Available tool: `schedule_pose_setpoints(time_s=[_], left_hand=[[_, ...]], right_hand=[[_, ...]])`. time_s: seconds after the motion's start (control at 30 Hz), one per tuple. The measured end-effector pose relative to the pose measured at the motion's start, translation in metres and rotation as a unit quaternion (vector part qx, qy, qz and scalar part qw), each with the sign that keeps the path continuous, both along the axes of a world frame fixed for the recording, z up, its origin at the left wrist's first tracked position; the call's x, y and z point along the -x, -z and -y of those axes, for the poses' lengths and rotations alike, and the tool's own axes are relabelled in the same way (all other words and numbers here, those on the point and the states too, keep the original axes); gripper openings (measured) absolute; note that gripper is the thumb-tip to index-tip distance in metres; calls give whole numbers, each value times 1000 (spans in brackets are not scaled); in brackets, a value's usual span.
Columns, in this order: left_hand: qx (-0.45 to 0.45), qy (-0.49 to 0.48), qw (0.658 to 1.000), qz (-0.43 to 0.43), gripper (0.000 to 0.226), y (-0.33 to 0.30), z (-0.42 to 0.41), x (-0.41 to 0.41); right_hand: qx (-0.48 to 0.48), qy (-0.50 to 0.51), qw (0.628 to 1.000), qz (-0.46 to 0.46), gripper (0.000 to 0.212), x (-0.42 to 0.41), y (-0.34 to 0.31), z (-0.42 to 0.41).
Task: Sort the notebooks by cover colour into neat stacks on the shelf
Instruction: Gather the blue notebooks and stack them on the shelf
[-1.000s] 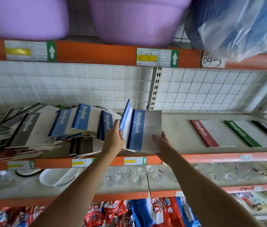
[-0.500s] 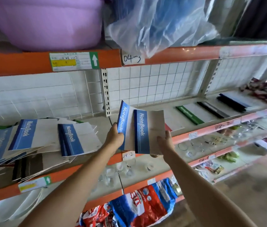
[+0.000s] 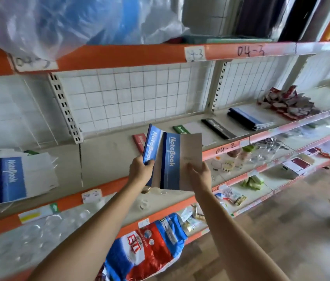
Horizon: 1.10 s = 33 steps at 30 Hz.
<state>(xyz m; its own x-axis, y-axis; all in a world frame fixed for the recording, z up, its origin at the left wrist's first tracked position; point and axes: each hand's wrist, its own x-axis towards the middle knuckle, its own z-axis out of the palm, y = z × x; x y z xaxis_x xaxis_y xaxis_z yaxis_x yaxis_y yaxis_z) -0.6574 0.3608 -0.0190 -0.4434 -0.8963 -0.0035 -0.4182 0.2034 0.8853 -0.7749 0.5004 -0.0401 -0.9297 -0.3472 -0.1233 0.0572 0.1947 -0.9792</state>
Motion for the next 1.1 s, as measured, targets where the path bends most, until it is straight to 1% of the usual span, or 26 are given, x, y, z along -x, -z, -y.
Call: schedule_pose_setpoints(time_s=[0.13,0.27,0.4,0.53,0.6,0.7,0.77,0.9,1.0,1.1], left_hand=[[-16,-2,1000,-26,25,7,-38,46],[-12,-1,999,-44,22,7,-69,84],[1,-19,998,-53,19,9,-94,112],[-9,-28,998,-49,20,12,-110,138],[-5,-23,999,-42,17,13,-114,153],[-4,-13,999,-34,14,15,-114,179],[-12,-10,999,-30,16,15,-111,199],[-13,2,999,-31,23,10,-101,251],[-16,12,999,-42,16,6,-93,293],[-3,2,999,-50,17,6,-84,337]], right_hand=[[3,-14,1000,-11,7,44,4,-39],[-2,-29,999,-27,20,88,5,-70],[-2,-20,998,-53,17,122,5,-92],[2,-16,997,-74,17,149,9,-109],[-1,-13,997,-81,17,162,11,-114],[-1,-9,998,-66,18,185,17,-115],[-1,-5,998,-66,20,202,15,-114],[6,-1,998,-56,16,248,10,-106],[-9,1,999,-52,29,292,7,-96],[-25,-1,998,-63,14,335,-1,-88]])
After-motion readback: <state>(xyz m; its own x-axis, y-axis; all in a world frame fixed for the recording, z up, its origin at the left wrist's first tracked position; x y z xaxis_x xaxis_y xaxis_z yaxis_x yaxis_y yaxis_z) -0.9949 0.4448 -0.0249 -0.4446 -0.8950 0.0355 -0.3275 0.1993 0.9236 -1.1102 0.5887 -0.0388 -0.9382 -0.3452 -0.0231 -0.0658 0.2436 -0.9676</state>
